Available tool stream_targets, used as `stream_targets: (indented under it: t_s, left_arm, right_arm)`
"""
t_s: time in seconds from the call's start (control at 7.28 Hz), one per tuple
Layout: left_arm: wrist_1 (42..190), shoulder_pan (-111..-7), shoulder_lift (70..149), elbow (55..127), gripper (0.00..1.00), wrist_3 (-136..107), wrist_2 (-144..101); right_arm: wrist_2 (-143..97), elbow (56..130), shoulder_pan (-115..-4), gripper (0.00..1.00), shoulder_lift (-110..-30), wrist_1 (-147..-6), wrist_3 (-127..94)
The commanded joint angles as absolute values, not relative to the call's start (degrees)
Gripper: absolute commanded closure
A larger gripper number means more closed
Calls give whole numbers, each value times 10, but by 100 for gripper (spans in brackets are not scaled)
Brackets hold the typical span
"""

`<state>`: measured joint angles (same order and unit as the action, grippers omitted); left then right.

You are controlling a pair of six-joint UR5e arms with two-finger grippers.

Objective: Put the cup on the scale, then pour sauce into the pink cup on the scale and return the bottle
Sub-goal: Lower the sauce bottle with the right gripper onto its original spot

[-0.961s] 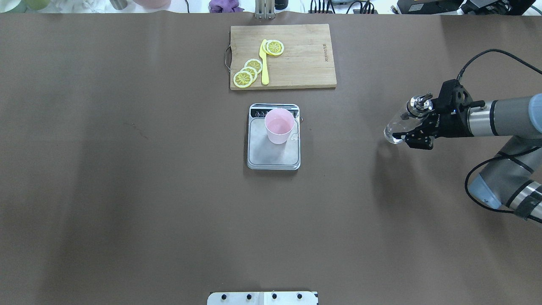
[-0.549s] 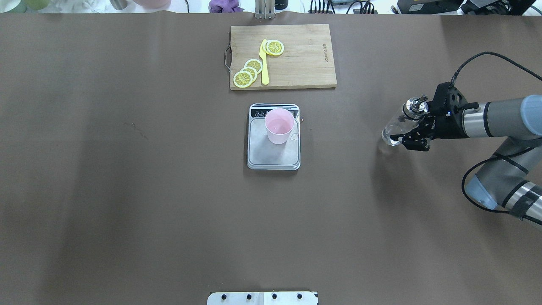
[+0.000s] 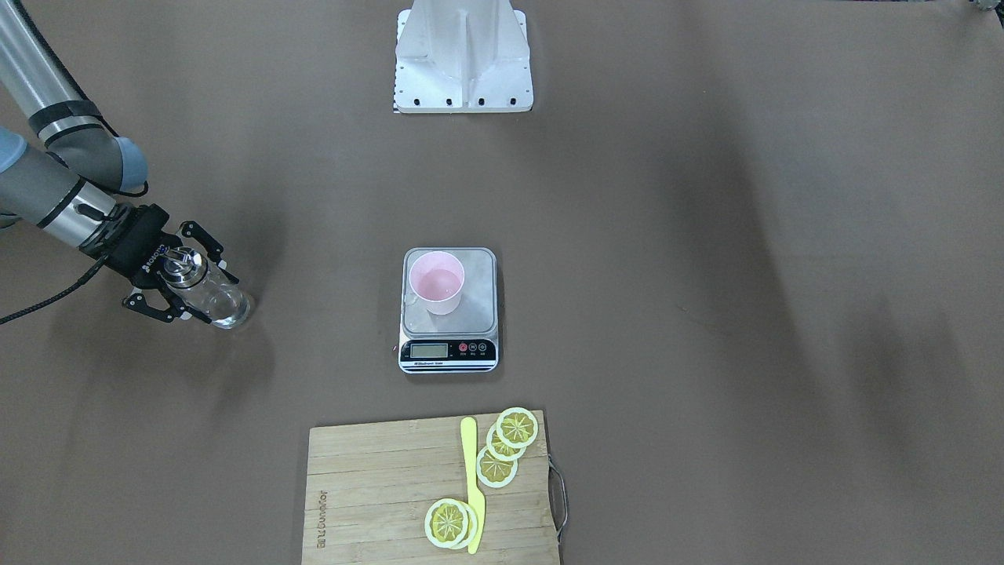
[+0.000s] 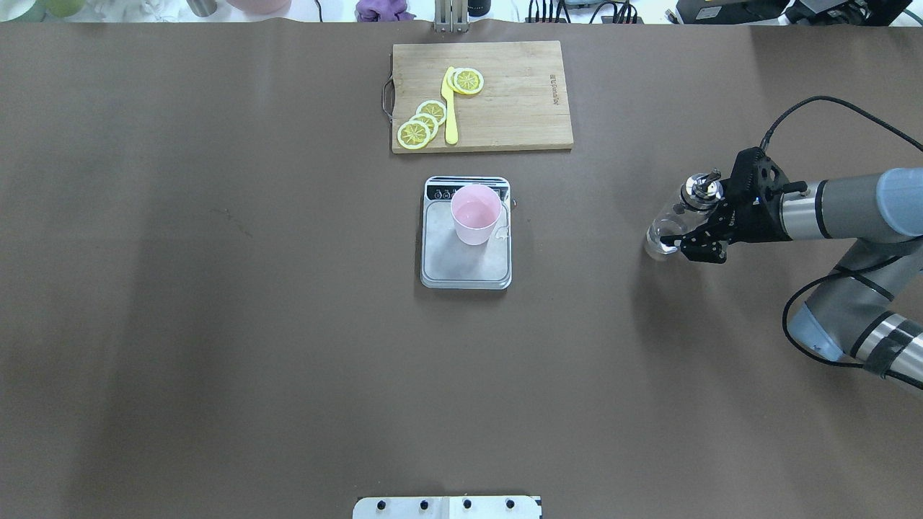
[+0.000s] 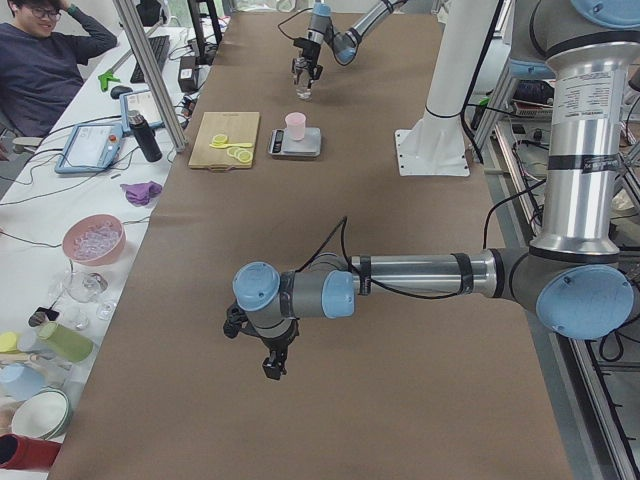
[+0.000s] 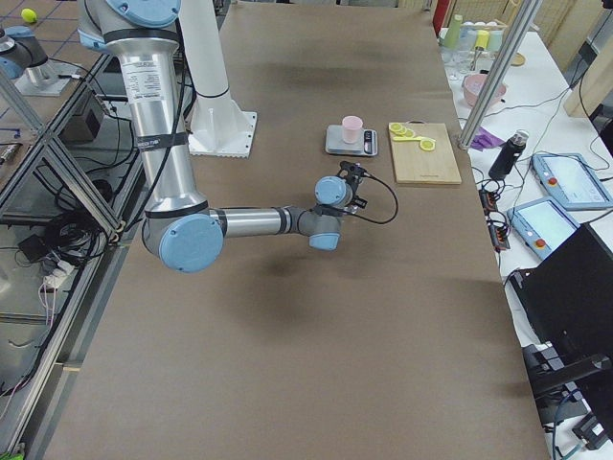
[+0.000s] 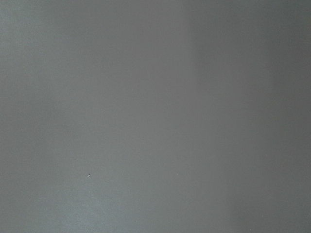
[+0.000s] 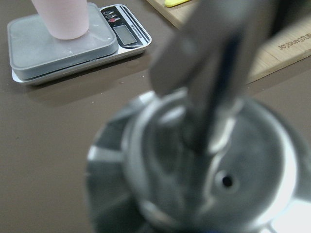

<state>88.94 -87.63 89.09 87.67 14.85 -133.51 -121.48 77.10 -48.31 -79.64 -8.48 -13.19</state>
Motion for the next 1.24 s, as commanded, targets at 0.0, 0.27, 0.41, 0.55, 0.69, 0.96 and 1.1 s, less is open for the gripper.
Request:
stream_targets:
  t_s: [0.0,0.27,0.41,0.55,0.69,0.96,1.1]
  left_arm:
    - [889,-876,892,876,2,149,-1335]
    - [889,-876,893,877,2,149,-1335]
    - [889,-876,894,876,2,149,-1335]
    - [889,-876,894,876,2,149,-1335]
    - [889,-876,894,876,2,149,-1335]
    - [889,-876,894,876,2,149,-1335]
    - [889,-876,894,877,2,149,-1335]
  right_arm:
    - [-1215,771,-483,100,-795,-90,-132]
    - [-1215,771,-482,100,-796,-91,-132]
    - [-1212,771,-483,100,-796,-91,-131]
    - [-1212,771,-483,100,-796,-92,-134]
    - [-1210,772,-483,50,-793,-109,-133]
    - [-1212,772,-483,1,-792,-111,-136]
    - [-1212,772,-483,1,-792,-112,-137]
